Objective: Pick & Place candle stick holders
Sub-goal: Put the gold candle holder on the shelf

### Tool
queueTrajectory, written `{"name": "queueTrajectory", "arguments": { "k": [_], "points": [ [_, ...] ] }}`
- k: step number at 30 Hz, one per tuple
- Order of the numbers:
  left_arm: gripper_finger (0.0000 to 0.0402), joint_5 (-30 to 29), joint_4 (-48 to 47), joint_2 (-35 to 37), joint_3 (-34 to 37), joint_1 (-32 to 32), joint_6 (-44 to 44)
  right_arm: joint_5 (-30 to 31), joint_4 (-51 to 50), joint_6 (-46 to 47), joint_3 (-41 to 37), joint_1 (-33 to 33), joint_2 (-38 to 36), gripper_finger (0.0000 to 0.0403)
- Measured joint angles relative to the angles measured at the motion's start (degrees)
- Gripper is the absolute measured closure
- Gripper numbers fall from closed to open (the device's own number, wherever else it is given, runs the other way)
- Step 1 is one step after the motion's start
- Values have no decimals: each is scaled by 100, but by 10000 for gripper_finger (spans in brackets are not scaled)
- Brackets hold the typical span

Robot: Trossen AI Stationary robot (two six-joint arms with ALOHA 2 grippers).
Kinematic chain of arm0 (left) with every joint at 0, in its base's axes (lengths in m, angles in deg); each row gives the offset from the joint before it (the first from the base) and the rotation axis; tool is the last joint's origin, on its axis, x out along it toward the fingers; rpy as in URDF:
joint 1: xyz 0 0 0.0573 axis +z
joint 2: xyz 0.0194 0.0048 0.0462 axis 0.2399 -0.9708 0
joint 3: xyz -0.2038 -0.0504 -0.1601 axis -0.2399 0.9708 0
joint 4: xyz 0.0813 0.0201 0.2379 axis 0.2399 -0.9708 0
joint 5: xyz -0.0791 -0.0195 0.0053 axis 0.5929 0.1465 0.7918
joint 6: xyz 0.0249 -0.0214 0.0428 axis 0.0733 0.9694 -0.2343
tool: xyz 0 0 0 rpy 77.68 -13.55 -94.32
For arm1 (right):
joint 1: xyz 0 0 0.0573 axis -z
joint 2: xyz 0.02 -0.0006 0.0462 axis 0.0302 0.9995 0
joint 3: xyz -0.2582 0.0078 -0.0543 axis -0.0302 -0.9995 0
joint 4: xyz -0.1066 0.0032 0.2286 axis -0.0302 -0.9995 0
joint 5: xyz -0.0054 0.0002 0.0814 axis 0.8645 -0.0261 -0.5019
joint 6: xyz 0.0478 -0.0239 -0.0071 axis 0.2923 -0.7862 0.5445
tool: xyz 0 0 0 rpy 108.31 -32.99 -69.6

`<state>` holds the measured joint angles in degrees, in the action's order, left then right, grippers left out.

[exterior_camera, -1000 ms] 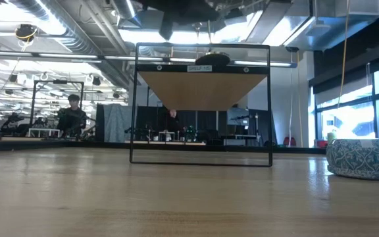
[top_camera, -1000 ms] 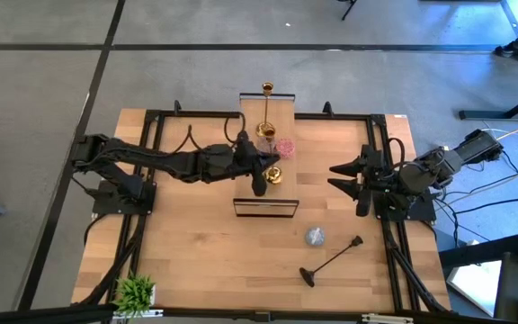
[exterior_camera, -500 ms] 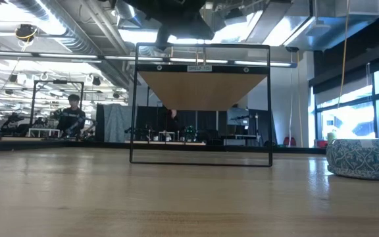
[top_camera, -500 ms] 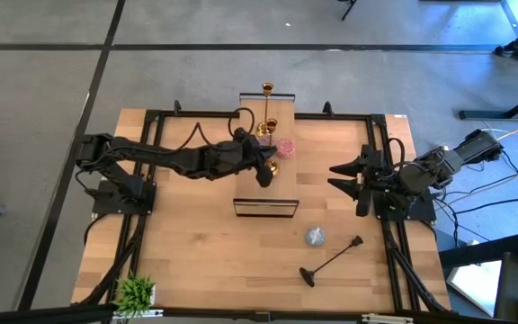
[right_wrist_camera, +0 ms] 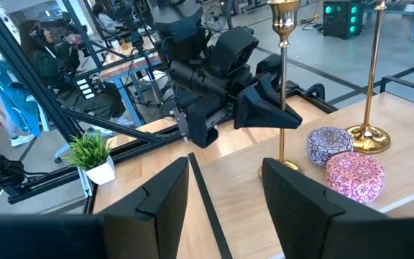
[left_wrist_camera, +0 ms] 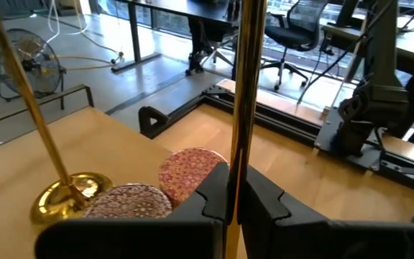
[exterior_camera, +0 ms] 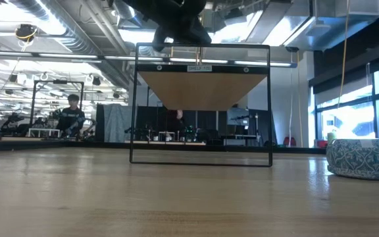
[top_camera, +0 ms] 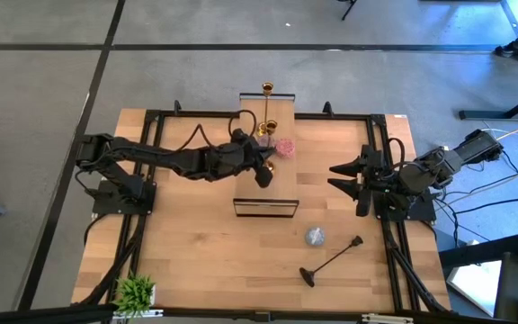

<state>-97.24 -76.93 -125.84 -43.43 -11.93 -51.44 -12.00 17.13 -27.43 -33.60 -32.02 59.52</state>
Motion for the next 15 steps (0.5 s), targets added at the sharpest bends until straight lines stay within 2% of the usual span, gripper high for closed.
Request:
{"name": "queueTrajectory", "arguments": {
  "k": [15],
  "points": [
    [390, 149, 11, 0, 0, 116, -5, -2, -2, -24, 0, 0, 0, 222]
  ]
}}
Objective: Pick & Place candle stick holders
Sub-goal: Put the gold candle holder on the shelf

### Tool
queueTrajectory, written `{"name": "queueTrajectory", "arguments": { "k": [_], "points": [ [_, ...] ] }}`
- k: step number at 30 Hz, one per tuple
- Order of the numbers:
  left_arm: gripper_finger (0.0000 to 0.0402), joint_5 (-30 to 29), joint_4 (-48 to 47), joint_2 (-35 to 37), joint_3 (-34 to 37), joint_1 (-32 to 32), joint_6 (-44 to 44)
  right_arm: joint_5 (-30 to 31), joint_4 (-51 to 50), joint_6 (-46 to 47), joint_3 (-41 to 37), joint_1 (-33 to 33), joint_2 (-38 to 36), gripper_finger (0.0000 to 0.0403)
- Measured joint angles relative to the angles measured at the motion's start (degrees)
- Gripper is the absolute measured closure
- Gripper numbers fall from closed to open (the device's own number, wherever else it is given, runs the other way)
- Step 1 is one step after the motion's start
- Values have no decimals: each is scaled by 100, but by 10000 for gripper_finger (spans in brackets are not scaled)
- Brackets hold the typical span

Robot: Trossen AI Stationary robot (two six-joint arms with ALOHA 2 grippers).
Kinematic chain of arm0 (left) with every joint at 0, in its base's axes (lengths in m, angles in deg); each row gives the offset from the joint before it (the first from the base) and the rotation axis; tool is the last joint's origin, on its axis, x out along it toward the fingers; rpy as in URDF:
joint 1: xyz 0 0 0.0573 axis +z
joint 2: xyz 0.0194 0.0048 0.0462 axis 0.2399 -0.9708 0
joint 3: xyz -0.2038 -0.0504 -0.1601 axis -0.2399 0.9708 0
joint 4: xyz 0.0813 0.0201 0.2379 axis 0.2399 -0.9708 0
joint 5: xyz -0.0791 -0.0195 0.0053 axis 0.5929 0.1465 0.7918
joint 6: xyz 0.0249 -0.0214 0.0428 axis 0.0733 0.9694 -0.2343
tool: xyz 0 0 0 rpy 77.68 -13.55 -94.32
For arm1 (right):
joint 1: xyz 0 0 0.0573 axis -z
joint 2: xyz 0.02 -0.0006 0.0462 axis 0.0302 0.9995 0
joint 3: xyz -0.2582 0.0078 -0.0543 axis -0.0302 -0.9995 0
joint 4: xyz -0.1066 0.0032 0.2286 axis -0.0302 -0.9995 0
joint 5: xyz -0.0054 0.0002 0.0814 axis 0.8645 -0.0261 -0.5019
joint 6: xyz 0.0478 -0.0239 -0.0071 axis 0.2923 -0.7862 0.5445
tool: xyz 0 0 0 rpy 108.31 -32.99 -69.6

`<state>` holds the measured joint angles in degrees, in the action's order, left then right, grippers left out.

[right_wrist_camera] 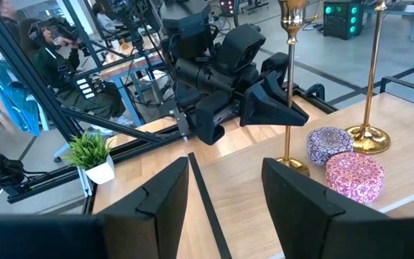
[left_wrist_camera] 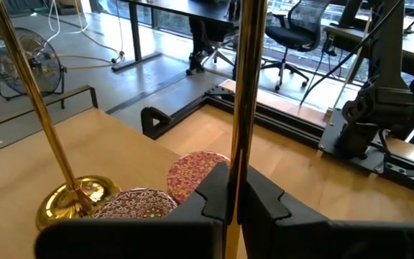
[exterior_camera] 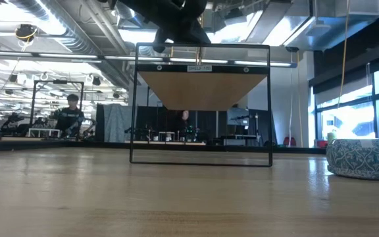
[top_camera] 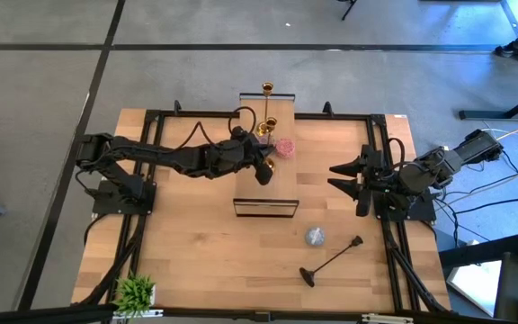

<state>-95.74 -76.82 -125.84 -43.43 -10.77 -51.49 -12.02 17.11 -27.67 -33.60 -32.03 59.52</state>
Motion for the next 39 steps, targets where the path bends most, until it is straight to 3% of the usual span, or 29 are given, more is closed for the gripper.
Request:
{"name": "queueTrajectory", "arguments": {
  "k": [26, 39],
  "points": [
    [379, -84, -561, 206, 1, -82, 10, -2, -34, -11, 0, 0, 0, 222],
    [335, 240, -628, 210, 9, -80, 292, 90, -37, 4, 1, 1, 0, 222]
  ]
}}
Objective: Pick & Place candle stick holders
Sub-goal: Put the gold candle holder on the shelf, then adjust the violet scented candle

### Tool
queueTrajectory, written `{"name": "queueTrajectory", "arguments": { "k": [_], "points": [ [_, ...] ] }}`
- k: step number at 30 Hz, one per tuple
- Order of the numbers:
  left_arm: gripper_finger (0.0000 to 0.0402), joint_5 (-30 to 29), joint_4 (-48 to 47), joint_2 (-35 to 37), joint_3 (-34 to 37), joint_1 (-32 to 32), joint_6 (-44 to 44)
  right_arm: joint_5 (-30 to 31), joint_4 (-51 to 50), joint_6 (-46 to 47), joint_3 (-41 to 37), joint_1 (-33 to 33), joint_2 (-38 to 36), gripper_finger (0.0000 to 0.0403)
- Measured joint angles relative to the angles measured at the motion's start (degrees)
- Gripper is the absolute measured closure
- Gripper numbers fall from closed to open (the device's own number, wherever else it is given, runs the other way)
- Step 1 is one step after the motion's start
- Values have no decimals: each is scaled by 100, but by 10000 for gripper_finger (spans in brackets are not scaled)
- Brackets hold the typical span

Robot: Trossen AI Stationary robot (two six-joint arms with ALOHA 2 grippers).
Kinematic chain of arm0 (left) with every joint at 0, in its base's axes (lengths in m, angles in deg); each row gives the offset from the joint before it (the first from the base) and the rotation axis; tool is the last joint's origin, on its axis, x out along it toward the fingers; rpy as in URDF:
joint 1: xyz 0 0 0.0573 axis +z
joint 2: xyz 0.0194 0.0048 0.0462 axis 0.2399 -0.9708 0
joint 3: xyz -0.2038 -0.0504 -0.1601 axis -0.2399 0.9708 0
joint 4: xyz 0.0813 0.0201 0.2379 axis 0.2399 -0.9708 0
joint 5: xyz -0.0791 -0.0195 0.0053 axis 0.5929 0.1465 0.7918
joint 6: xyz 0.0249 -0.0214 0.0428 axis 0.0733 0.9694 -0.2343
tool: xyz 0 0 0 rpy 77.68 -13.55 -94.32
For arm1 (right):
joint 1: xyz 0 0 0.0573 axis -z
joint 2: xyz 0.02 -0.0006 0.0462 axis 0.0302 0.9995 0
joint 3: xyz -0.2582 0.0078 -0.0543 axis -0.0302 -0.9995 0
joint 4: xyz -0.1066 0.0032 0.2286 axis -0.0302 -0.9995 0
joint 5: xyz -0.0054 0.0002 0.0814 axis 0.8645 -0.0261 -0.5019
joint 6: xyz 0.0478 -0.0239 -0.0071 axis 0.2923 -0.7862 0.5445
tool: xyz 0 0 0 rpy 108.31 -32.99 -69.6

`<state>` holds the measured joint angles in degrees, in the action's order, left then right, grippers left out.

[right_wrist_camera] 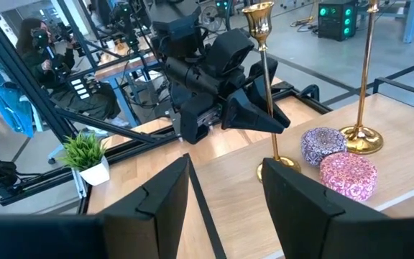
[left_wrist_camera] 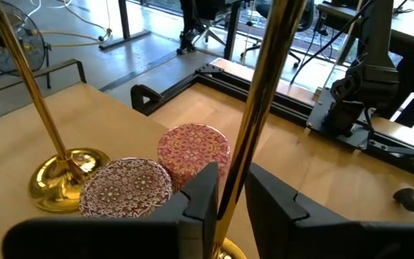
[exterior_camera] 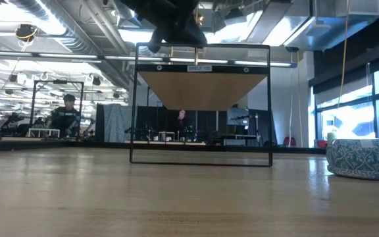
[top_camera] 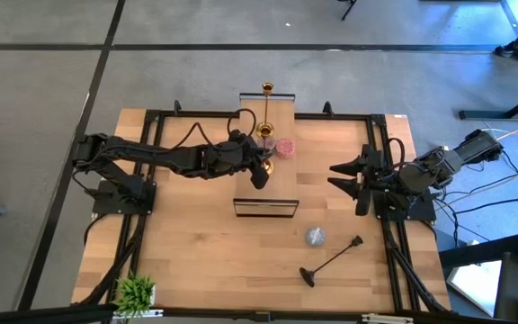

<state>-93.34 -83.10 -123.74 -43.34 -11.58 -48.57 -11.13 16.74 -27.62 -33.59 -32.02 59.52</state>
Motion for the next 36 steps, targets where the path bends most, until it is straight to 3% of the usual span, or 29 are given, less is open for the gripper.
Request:
{"name": "queueTrajectory", "arguments": {
  "k": [18, 27, 36],
  "points": [
    [322, 8, 59, 0, 0, 0, 133, 7, 2, -2, 1, 0, 0, 222],
    [275, 44, 52, 68, 0, 0, 253, 9, -19, -4, 1, 0, 0, 222],
    [234, 547, -562, 374, -2, -8, 517, 20, -111, -26, 1, 0, 2, 222]
  ]
}}
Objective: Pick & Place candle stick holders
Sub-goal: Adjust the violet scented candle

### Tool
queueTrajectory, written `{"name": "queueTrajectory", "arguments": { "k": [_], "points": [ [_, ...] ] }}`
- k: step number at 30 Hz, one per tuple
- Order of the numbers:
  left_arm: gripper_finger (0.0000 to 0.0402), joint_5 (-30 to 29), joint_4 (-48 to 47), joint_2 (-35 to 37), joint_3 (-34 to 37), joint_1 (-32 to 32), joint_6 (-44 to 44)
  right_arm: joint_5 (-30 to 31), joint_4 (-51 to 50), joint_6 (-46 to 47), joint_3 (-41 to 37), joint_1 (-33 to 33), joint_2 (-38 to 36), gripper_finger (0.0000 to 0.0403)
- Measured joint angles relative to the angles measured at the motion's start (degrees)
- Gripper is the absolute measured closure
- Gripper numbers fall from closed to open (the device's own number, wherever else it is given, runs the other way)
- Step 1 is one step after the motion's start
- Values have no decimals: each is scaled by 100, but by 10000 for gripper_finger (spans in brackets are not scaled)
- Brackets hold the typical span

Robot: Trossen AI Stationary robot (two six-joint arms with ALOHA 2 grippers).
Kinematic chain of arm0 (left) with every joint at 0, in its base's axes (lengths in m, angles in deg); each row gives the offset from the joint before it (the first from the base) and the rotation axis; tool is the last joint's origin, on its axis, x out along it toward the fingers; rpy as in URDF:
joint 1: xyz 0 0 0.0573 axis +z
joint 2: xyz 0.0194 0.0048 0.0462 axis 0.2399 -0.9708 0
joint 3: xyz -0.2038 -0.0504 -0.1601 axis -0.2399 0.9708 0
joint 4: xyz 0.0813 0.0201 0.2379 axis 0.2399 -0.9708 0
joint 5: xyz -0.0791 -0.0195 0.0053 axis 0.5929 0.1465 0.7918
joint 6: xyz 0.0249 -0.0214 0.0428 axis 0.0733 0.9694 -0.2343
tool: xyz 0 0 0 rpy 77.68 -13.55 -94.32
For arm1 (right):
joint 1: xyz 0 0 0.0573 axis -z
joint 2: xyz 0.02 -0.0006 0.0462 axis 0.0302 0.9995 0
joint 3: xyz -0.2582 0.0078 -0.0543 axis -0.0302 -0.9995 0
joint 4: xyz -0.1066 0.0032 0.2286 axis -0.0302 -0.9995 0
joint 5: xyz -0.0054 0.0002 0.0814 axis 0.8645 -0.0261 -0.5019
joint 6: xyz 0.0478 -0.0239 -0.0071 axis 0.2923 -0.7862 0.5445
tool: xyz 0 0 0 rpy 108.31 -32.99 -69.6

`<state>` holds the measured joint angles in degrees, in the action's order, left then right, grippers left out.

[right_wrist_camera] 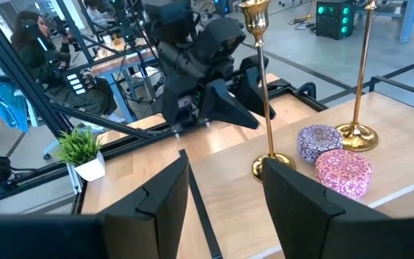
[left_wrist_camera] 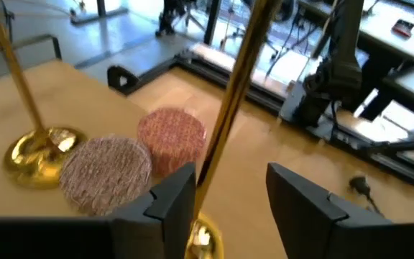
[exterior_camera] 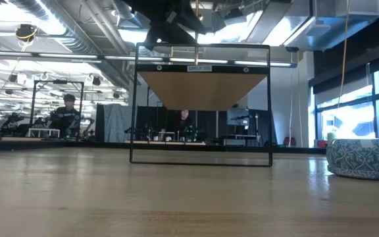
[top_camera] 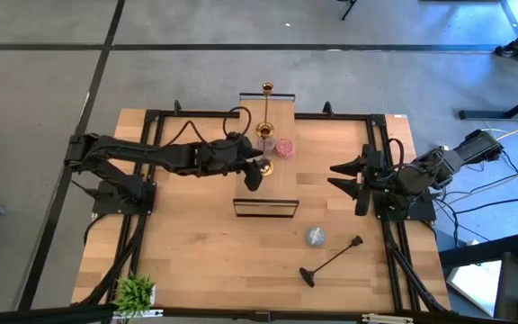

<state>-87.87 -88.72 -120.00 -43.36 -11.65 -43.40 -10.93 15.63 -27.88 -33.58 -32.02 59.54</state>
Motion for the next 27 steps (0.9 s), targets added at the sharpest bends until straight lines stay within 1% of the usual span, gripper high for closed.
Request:
{"name": "queueTrajectory", "arguments": {
  "k": [9, 13, 15, 17, 19, 21, 23, 25, 27],
  "points": [
    [231, 129, -998, 672, 0, -32, 143, 46, 19, -66, 0, 2, -2, 222],
    [231, 385, -1583, 960, 0, -29, 331, 44, 19, -85, 0, 77, -2, 222],
    [231, 407, -1921, 1057, 0, -32, 414, 44, 20, -84, 0, 118, -2, 222],
    [231, 303, -2136, 1115, 0, -29, 486, 43, 22, -86, 0, 174, -2, 222],
    [237, -58, -2406, 1141, -2, 5, 686, 44, 38, -85, 0, 271, 23, 222],
    [250, -488, -2543, 1145, 0, 91, 904, 41, 59, -86, 0, 427, 74, 222],
    [273, -740, -2576, 1147, -1, 263, 967, 38, 80, -61, 0, 603, 126, 222],
    [302, -689, -2564, 1141, -1, 504, 807, -65, 81, 57, 0, 819, 208, 222],
    [340, -455, -2519, 1088, -2, 811, 539, -301, 129, 136, 0, 1090, 318, 222]
  ]
}}
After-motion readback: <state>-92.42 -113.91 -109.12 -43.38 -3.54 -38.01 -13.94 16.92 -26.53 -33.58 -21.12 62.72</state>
